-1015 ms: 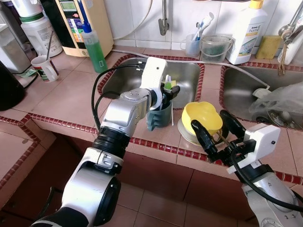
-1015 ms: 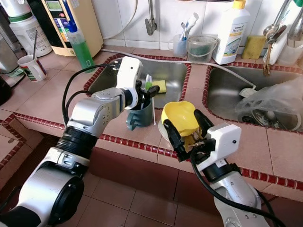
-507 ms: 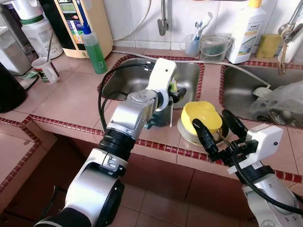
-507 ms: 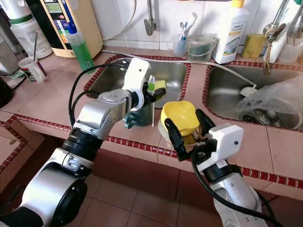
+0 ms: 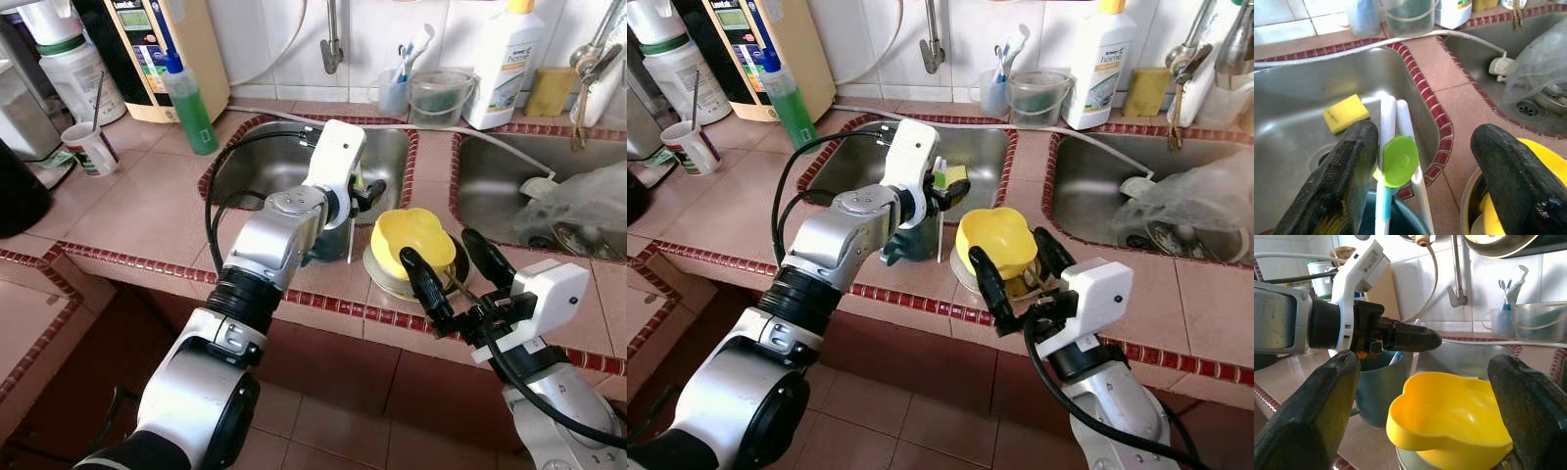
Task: Kitchen organization
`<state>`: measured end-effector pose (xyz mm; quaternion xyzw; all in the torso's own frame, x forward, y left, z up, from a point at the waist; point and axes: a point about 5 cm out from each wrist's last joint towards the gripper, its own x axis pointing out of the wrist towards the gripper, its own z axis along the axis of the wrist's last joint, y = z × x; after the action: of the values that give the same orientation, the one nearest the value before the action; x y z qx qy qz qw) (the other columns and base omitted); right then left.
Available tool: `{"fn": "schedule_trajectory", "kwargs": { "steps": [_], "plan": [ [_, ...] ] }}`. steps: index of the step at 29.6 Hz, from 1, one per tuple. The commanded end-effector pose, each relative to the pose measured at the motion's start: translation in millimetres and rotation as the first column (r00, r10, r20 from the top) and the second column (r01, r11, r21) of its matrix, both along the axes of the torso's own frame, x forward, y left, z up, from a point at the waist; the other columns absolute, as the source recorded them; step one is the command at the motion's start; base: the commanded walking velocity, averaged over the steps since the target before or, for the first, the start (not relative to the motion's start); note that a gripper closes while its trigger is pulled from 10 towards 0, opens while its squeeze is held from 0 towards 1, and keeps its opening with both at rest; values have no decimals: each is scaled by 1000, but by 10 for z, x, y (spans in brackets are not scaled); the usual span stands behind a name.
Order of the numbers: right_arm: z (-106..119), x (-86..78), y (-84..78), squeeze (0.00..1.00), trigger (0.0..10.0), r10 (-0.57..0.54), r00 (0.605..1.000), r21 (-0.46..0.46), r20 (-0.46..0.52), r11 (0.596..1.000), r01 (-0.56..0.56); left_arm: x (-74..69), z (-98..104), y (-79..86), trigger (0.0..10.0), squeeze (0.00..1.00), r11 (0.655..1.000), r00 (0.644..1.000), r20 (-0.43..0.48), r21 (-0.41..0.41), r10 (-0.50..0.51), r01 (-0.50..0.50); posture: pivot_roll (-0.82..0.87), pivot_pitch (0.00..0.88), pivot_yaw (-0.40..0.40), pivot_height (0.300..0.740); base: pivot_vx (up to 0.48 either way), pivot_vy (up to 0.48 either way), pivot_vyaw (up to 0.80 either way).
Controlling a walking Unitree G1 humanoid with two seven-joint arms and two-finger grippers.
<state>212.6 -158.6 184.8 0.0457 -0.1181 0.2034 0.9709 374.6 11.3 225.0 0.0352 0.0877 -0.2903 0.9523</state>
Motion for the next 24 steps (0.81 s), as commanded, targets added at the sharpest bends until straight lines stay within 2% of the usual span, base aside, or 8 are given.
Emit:
{"fn": "schedule_trajectory", "kwargs": {
  "steps": [1, 3, 6, 7, 10, 14, 17, 24],
  "plan": [
    [51, -15, 14, 0, 10000, 1, 1000, 3, 23, 1000, -1, 0, 14, 44, 431, 0, 1000, 1000, 15, -10, 14, -14, -35, 66, 154, 740, 0, 0, 0],
    [54, -14, 14, 0, 10000, 0, 1000, 4, 25, 1000, -1, -1, 16, 47, 1843, 0, 1000, 1000, 20, -9, 18, -17, -33, 67, 154, 740, 0, 0, 0],
    [54, -13, 17, 0, 10000, 1, 1000, 6, 25, 1000, -1, -1, 17, 50, 471, 0, 1000, 1000, 22, -12, 17, -16, -33, 67, 154, 740, 0, 0, 0],
    [54, -13, 18, 0, 10000, 2, 1000, 6, 25, 1000, -2, -1, 17, 51, 2157, 0, 1000, 1000, 22, -13, 17, -17, -33, 67, 154, 740, 0, 0, 0],
    [54, -14, 19, 0, 10000, 2, 1000, 8, 24, 1000, -2, 0, 16, 55, 2431, 0, 1000, 1000, 20, -14, 21, -20, -33, 67, 154, 740, 0, 0, 0],
    [54, -20, 23, 0, 10000, 2, 1000, 9, 23, 1000, -2, -2, 21, 61, 1843, 0, 1000, 1000, 19, -18, 22, -22, -32, 71, 153, 740, 0, 0, 0],
    [55, -18, 21, 0, 10000, 2, 1000, 9, 23, 1000, -3, 1, 30, 62, 510, 0, 999, 1000, 19, -24, 23, -22, -31, 70, 150, 740, 0, 0, 0],
    [63, -11, 16, 0, 10000, 8, 1000, 11, 25, 1000, -8, 12, 50, 67, 784, 0, 999, 999, 12, -35, 33, -32, -28, 68, 146, 740, 0, 0, 0]
  ]
}}
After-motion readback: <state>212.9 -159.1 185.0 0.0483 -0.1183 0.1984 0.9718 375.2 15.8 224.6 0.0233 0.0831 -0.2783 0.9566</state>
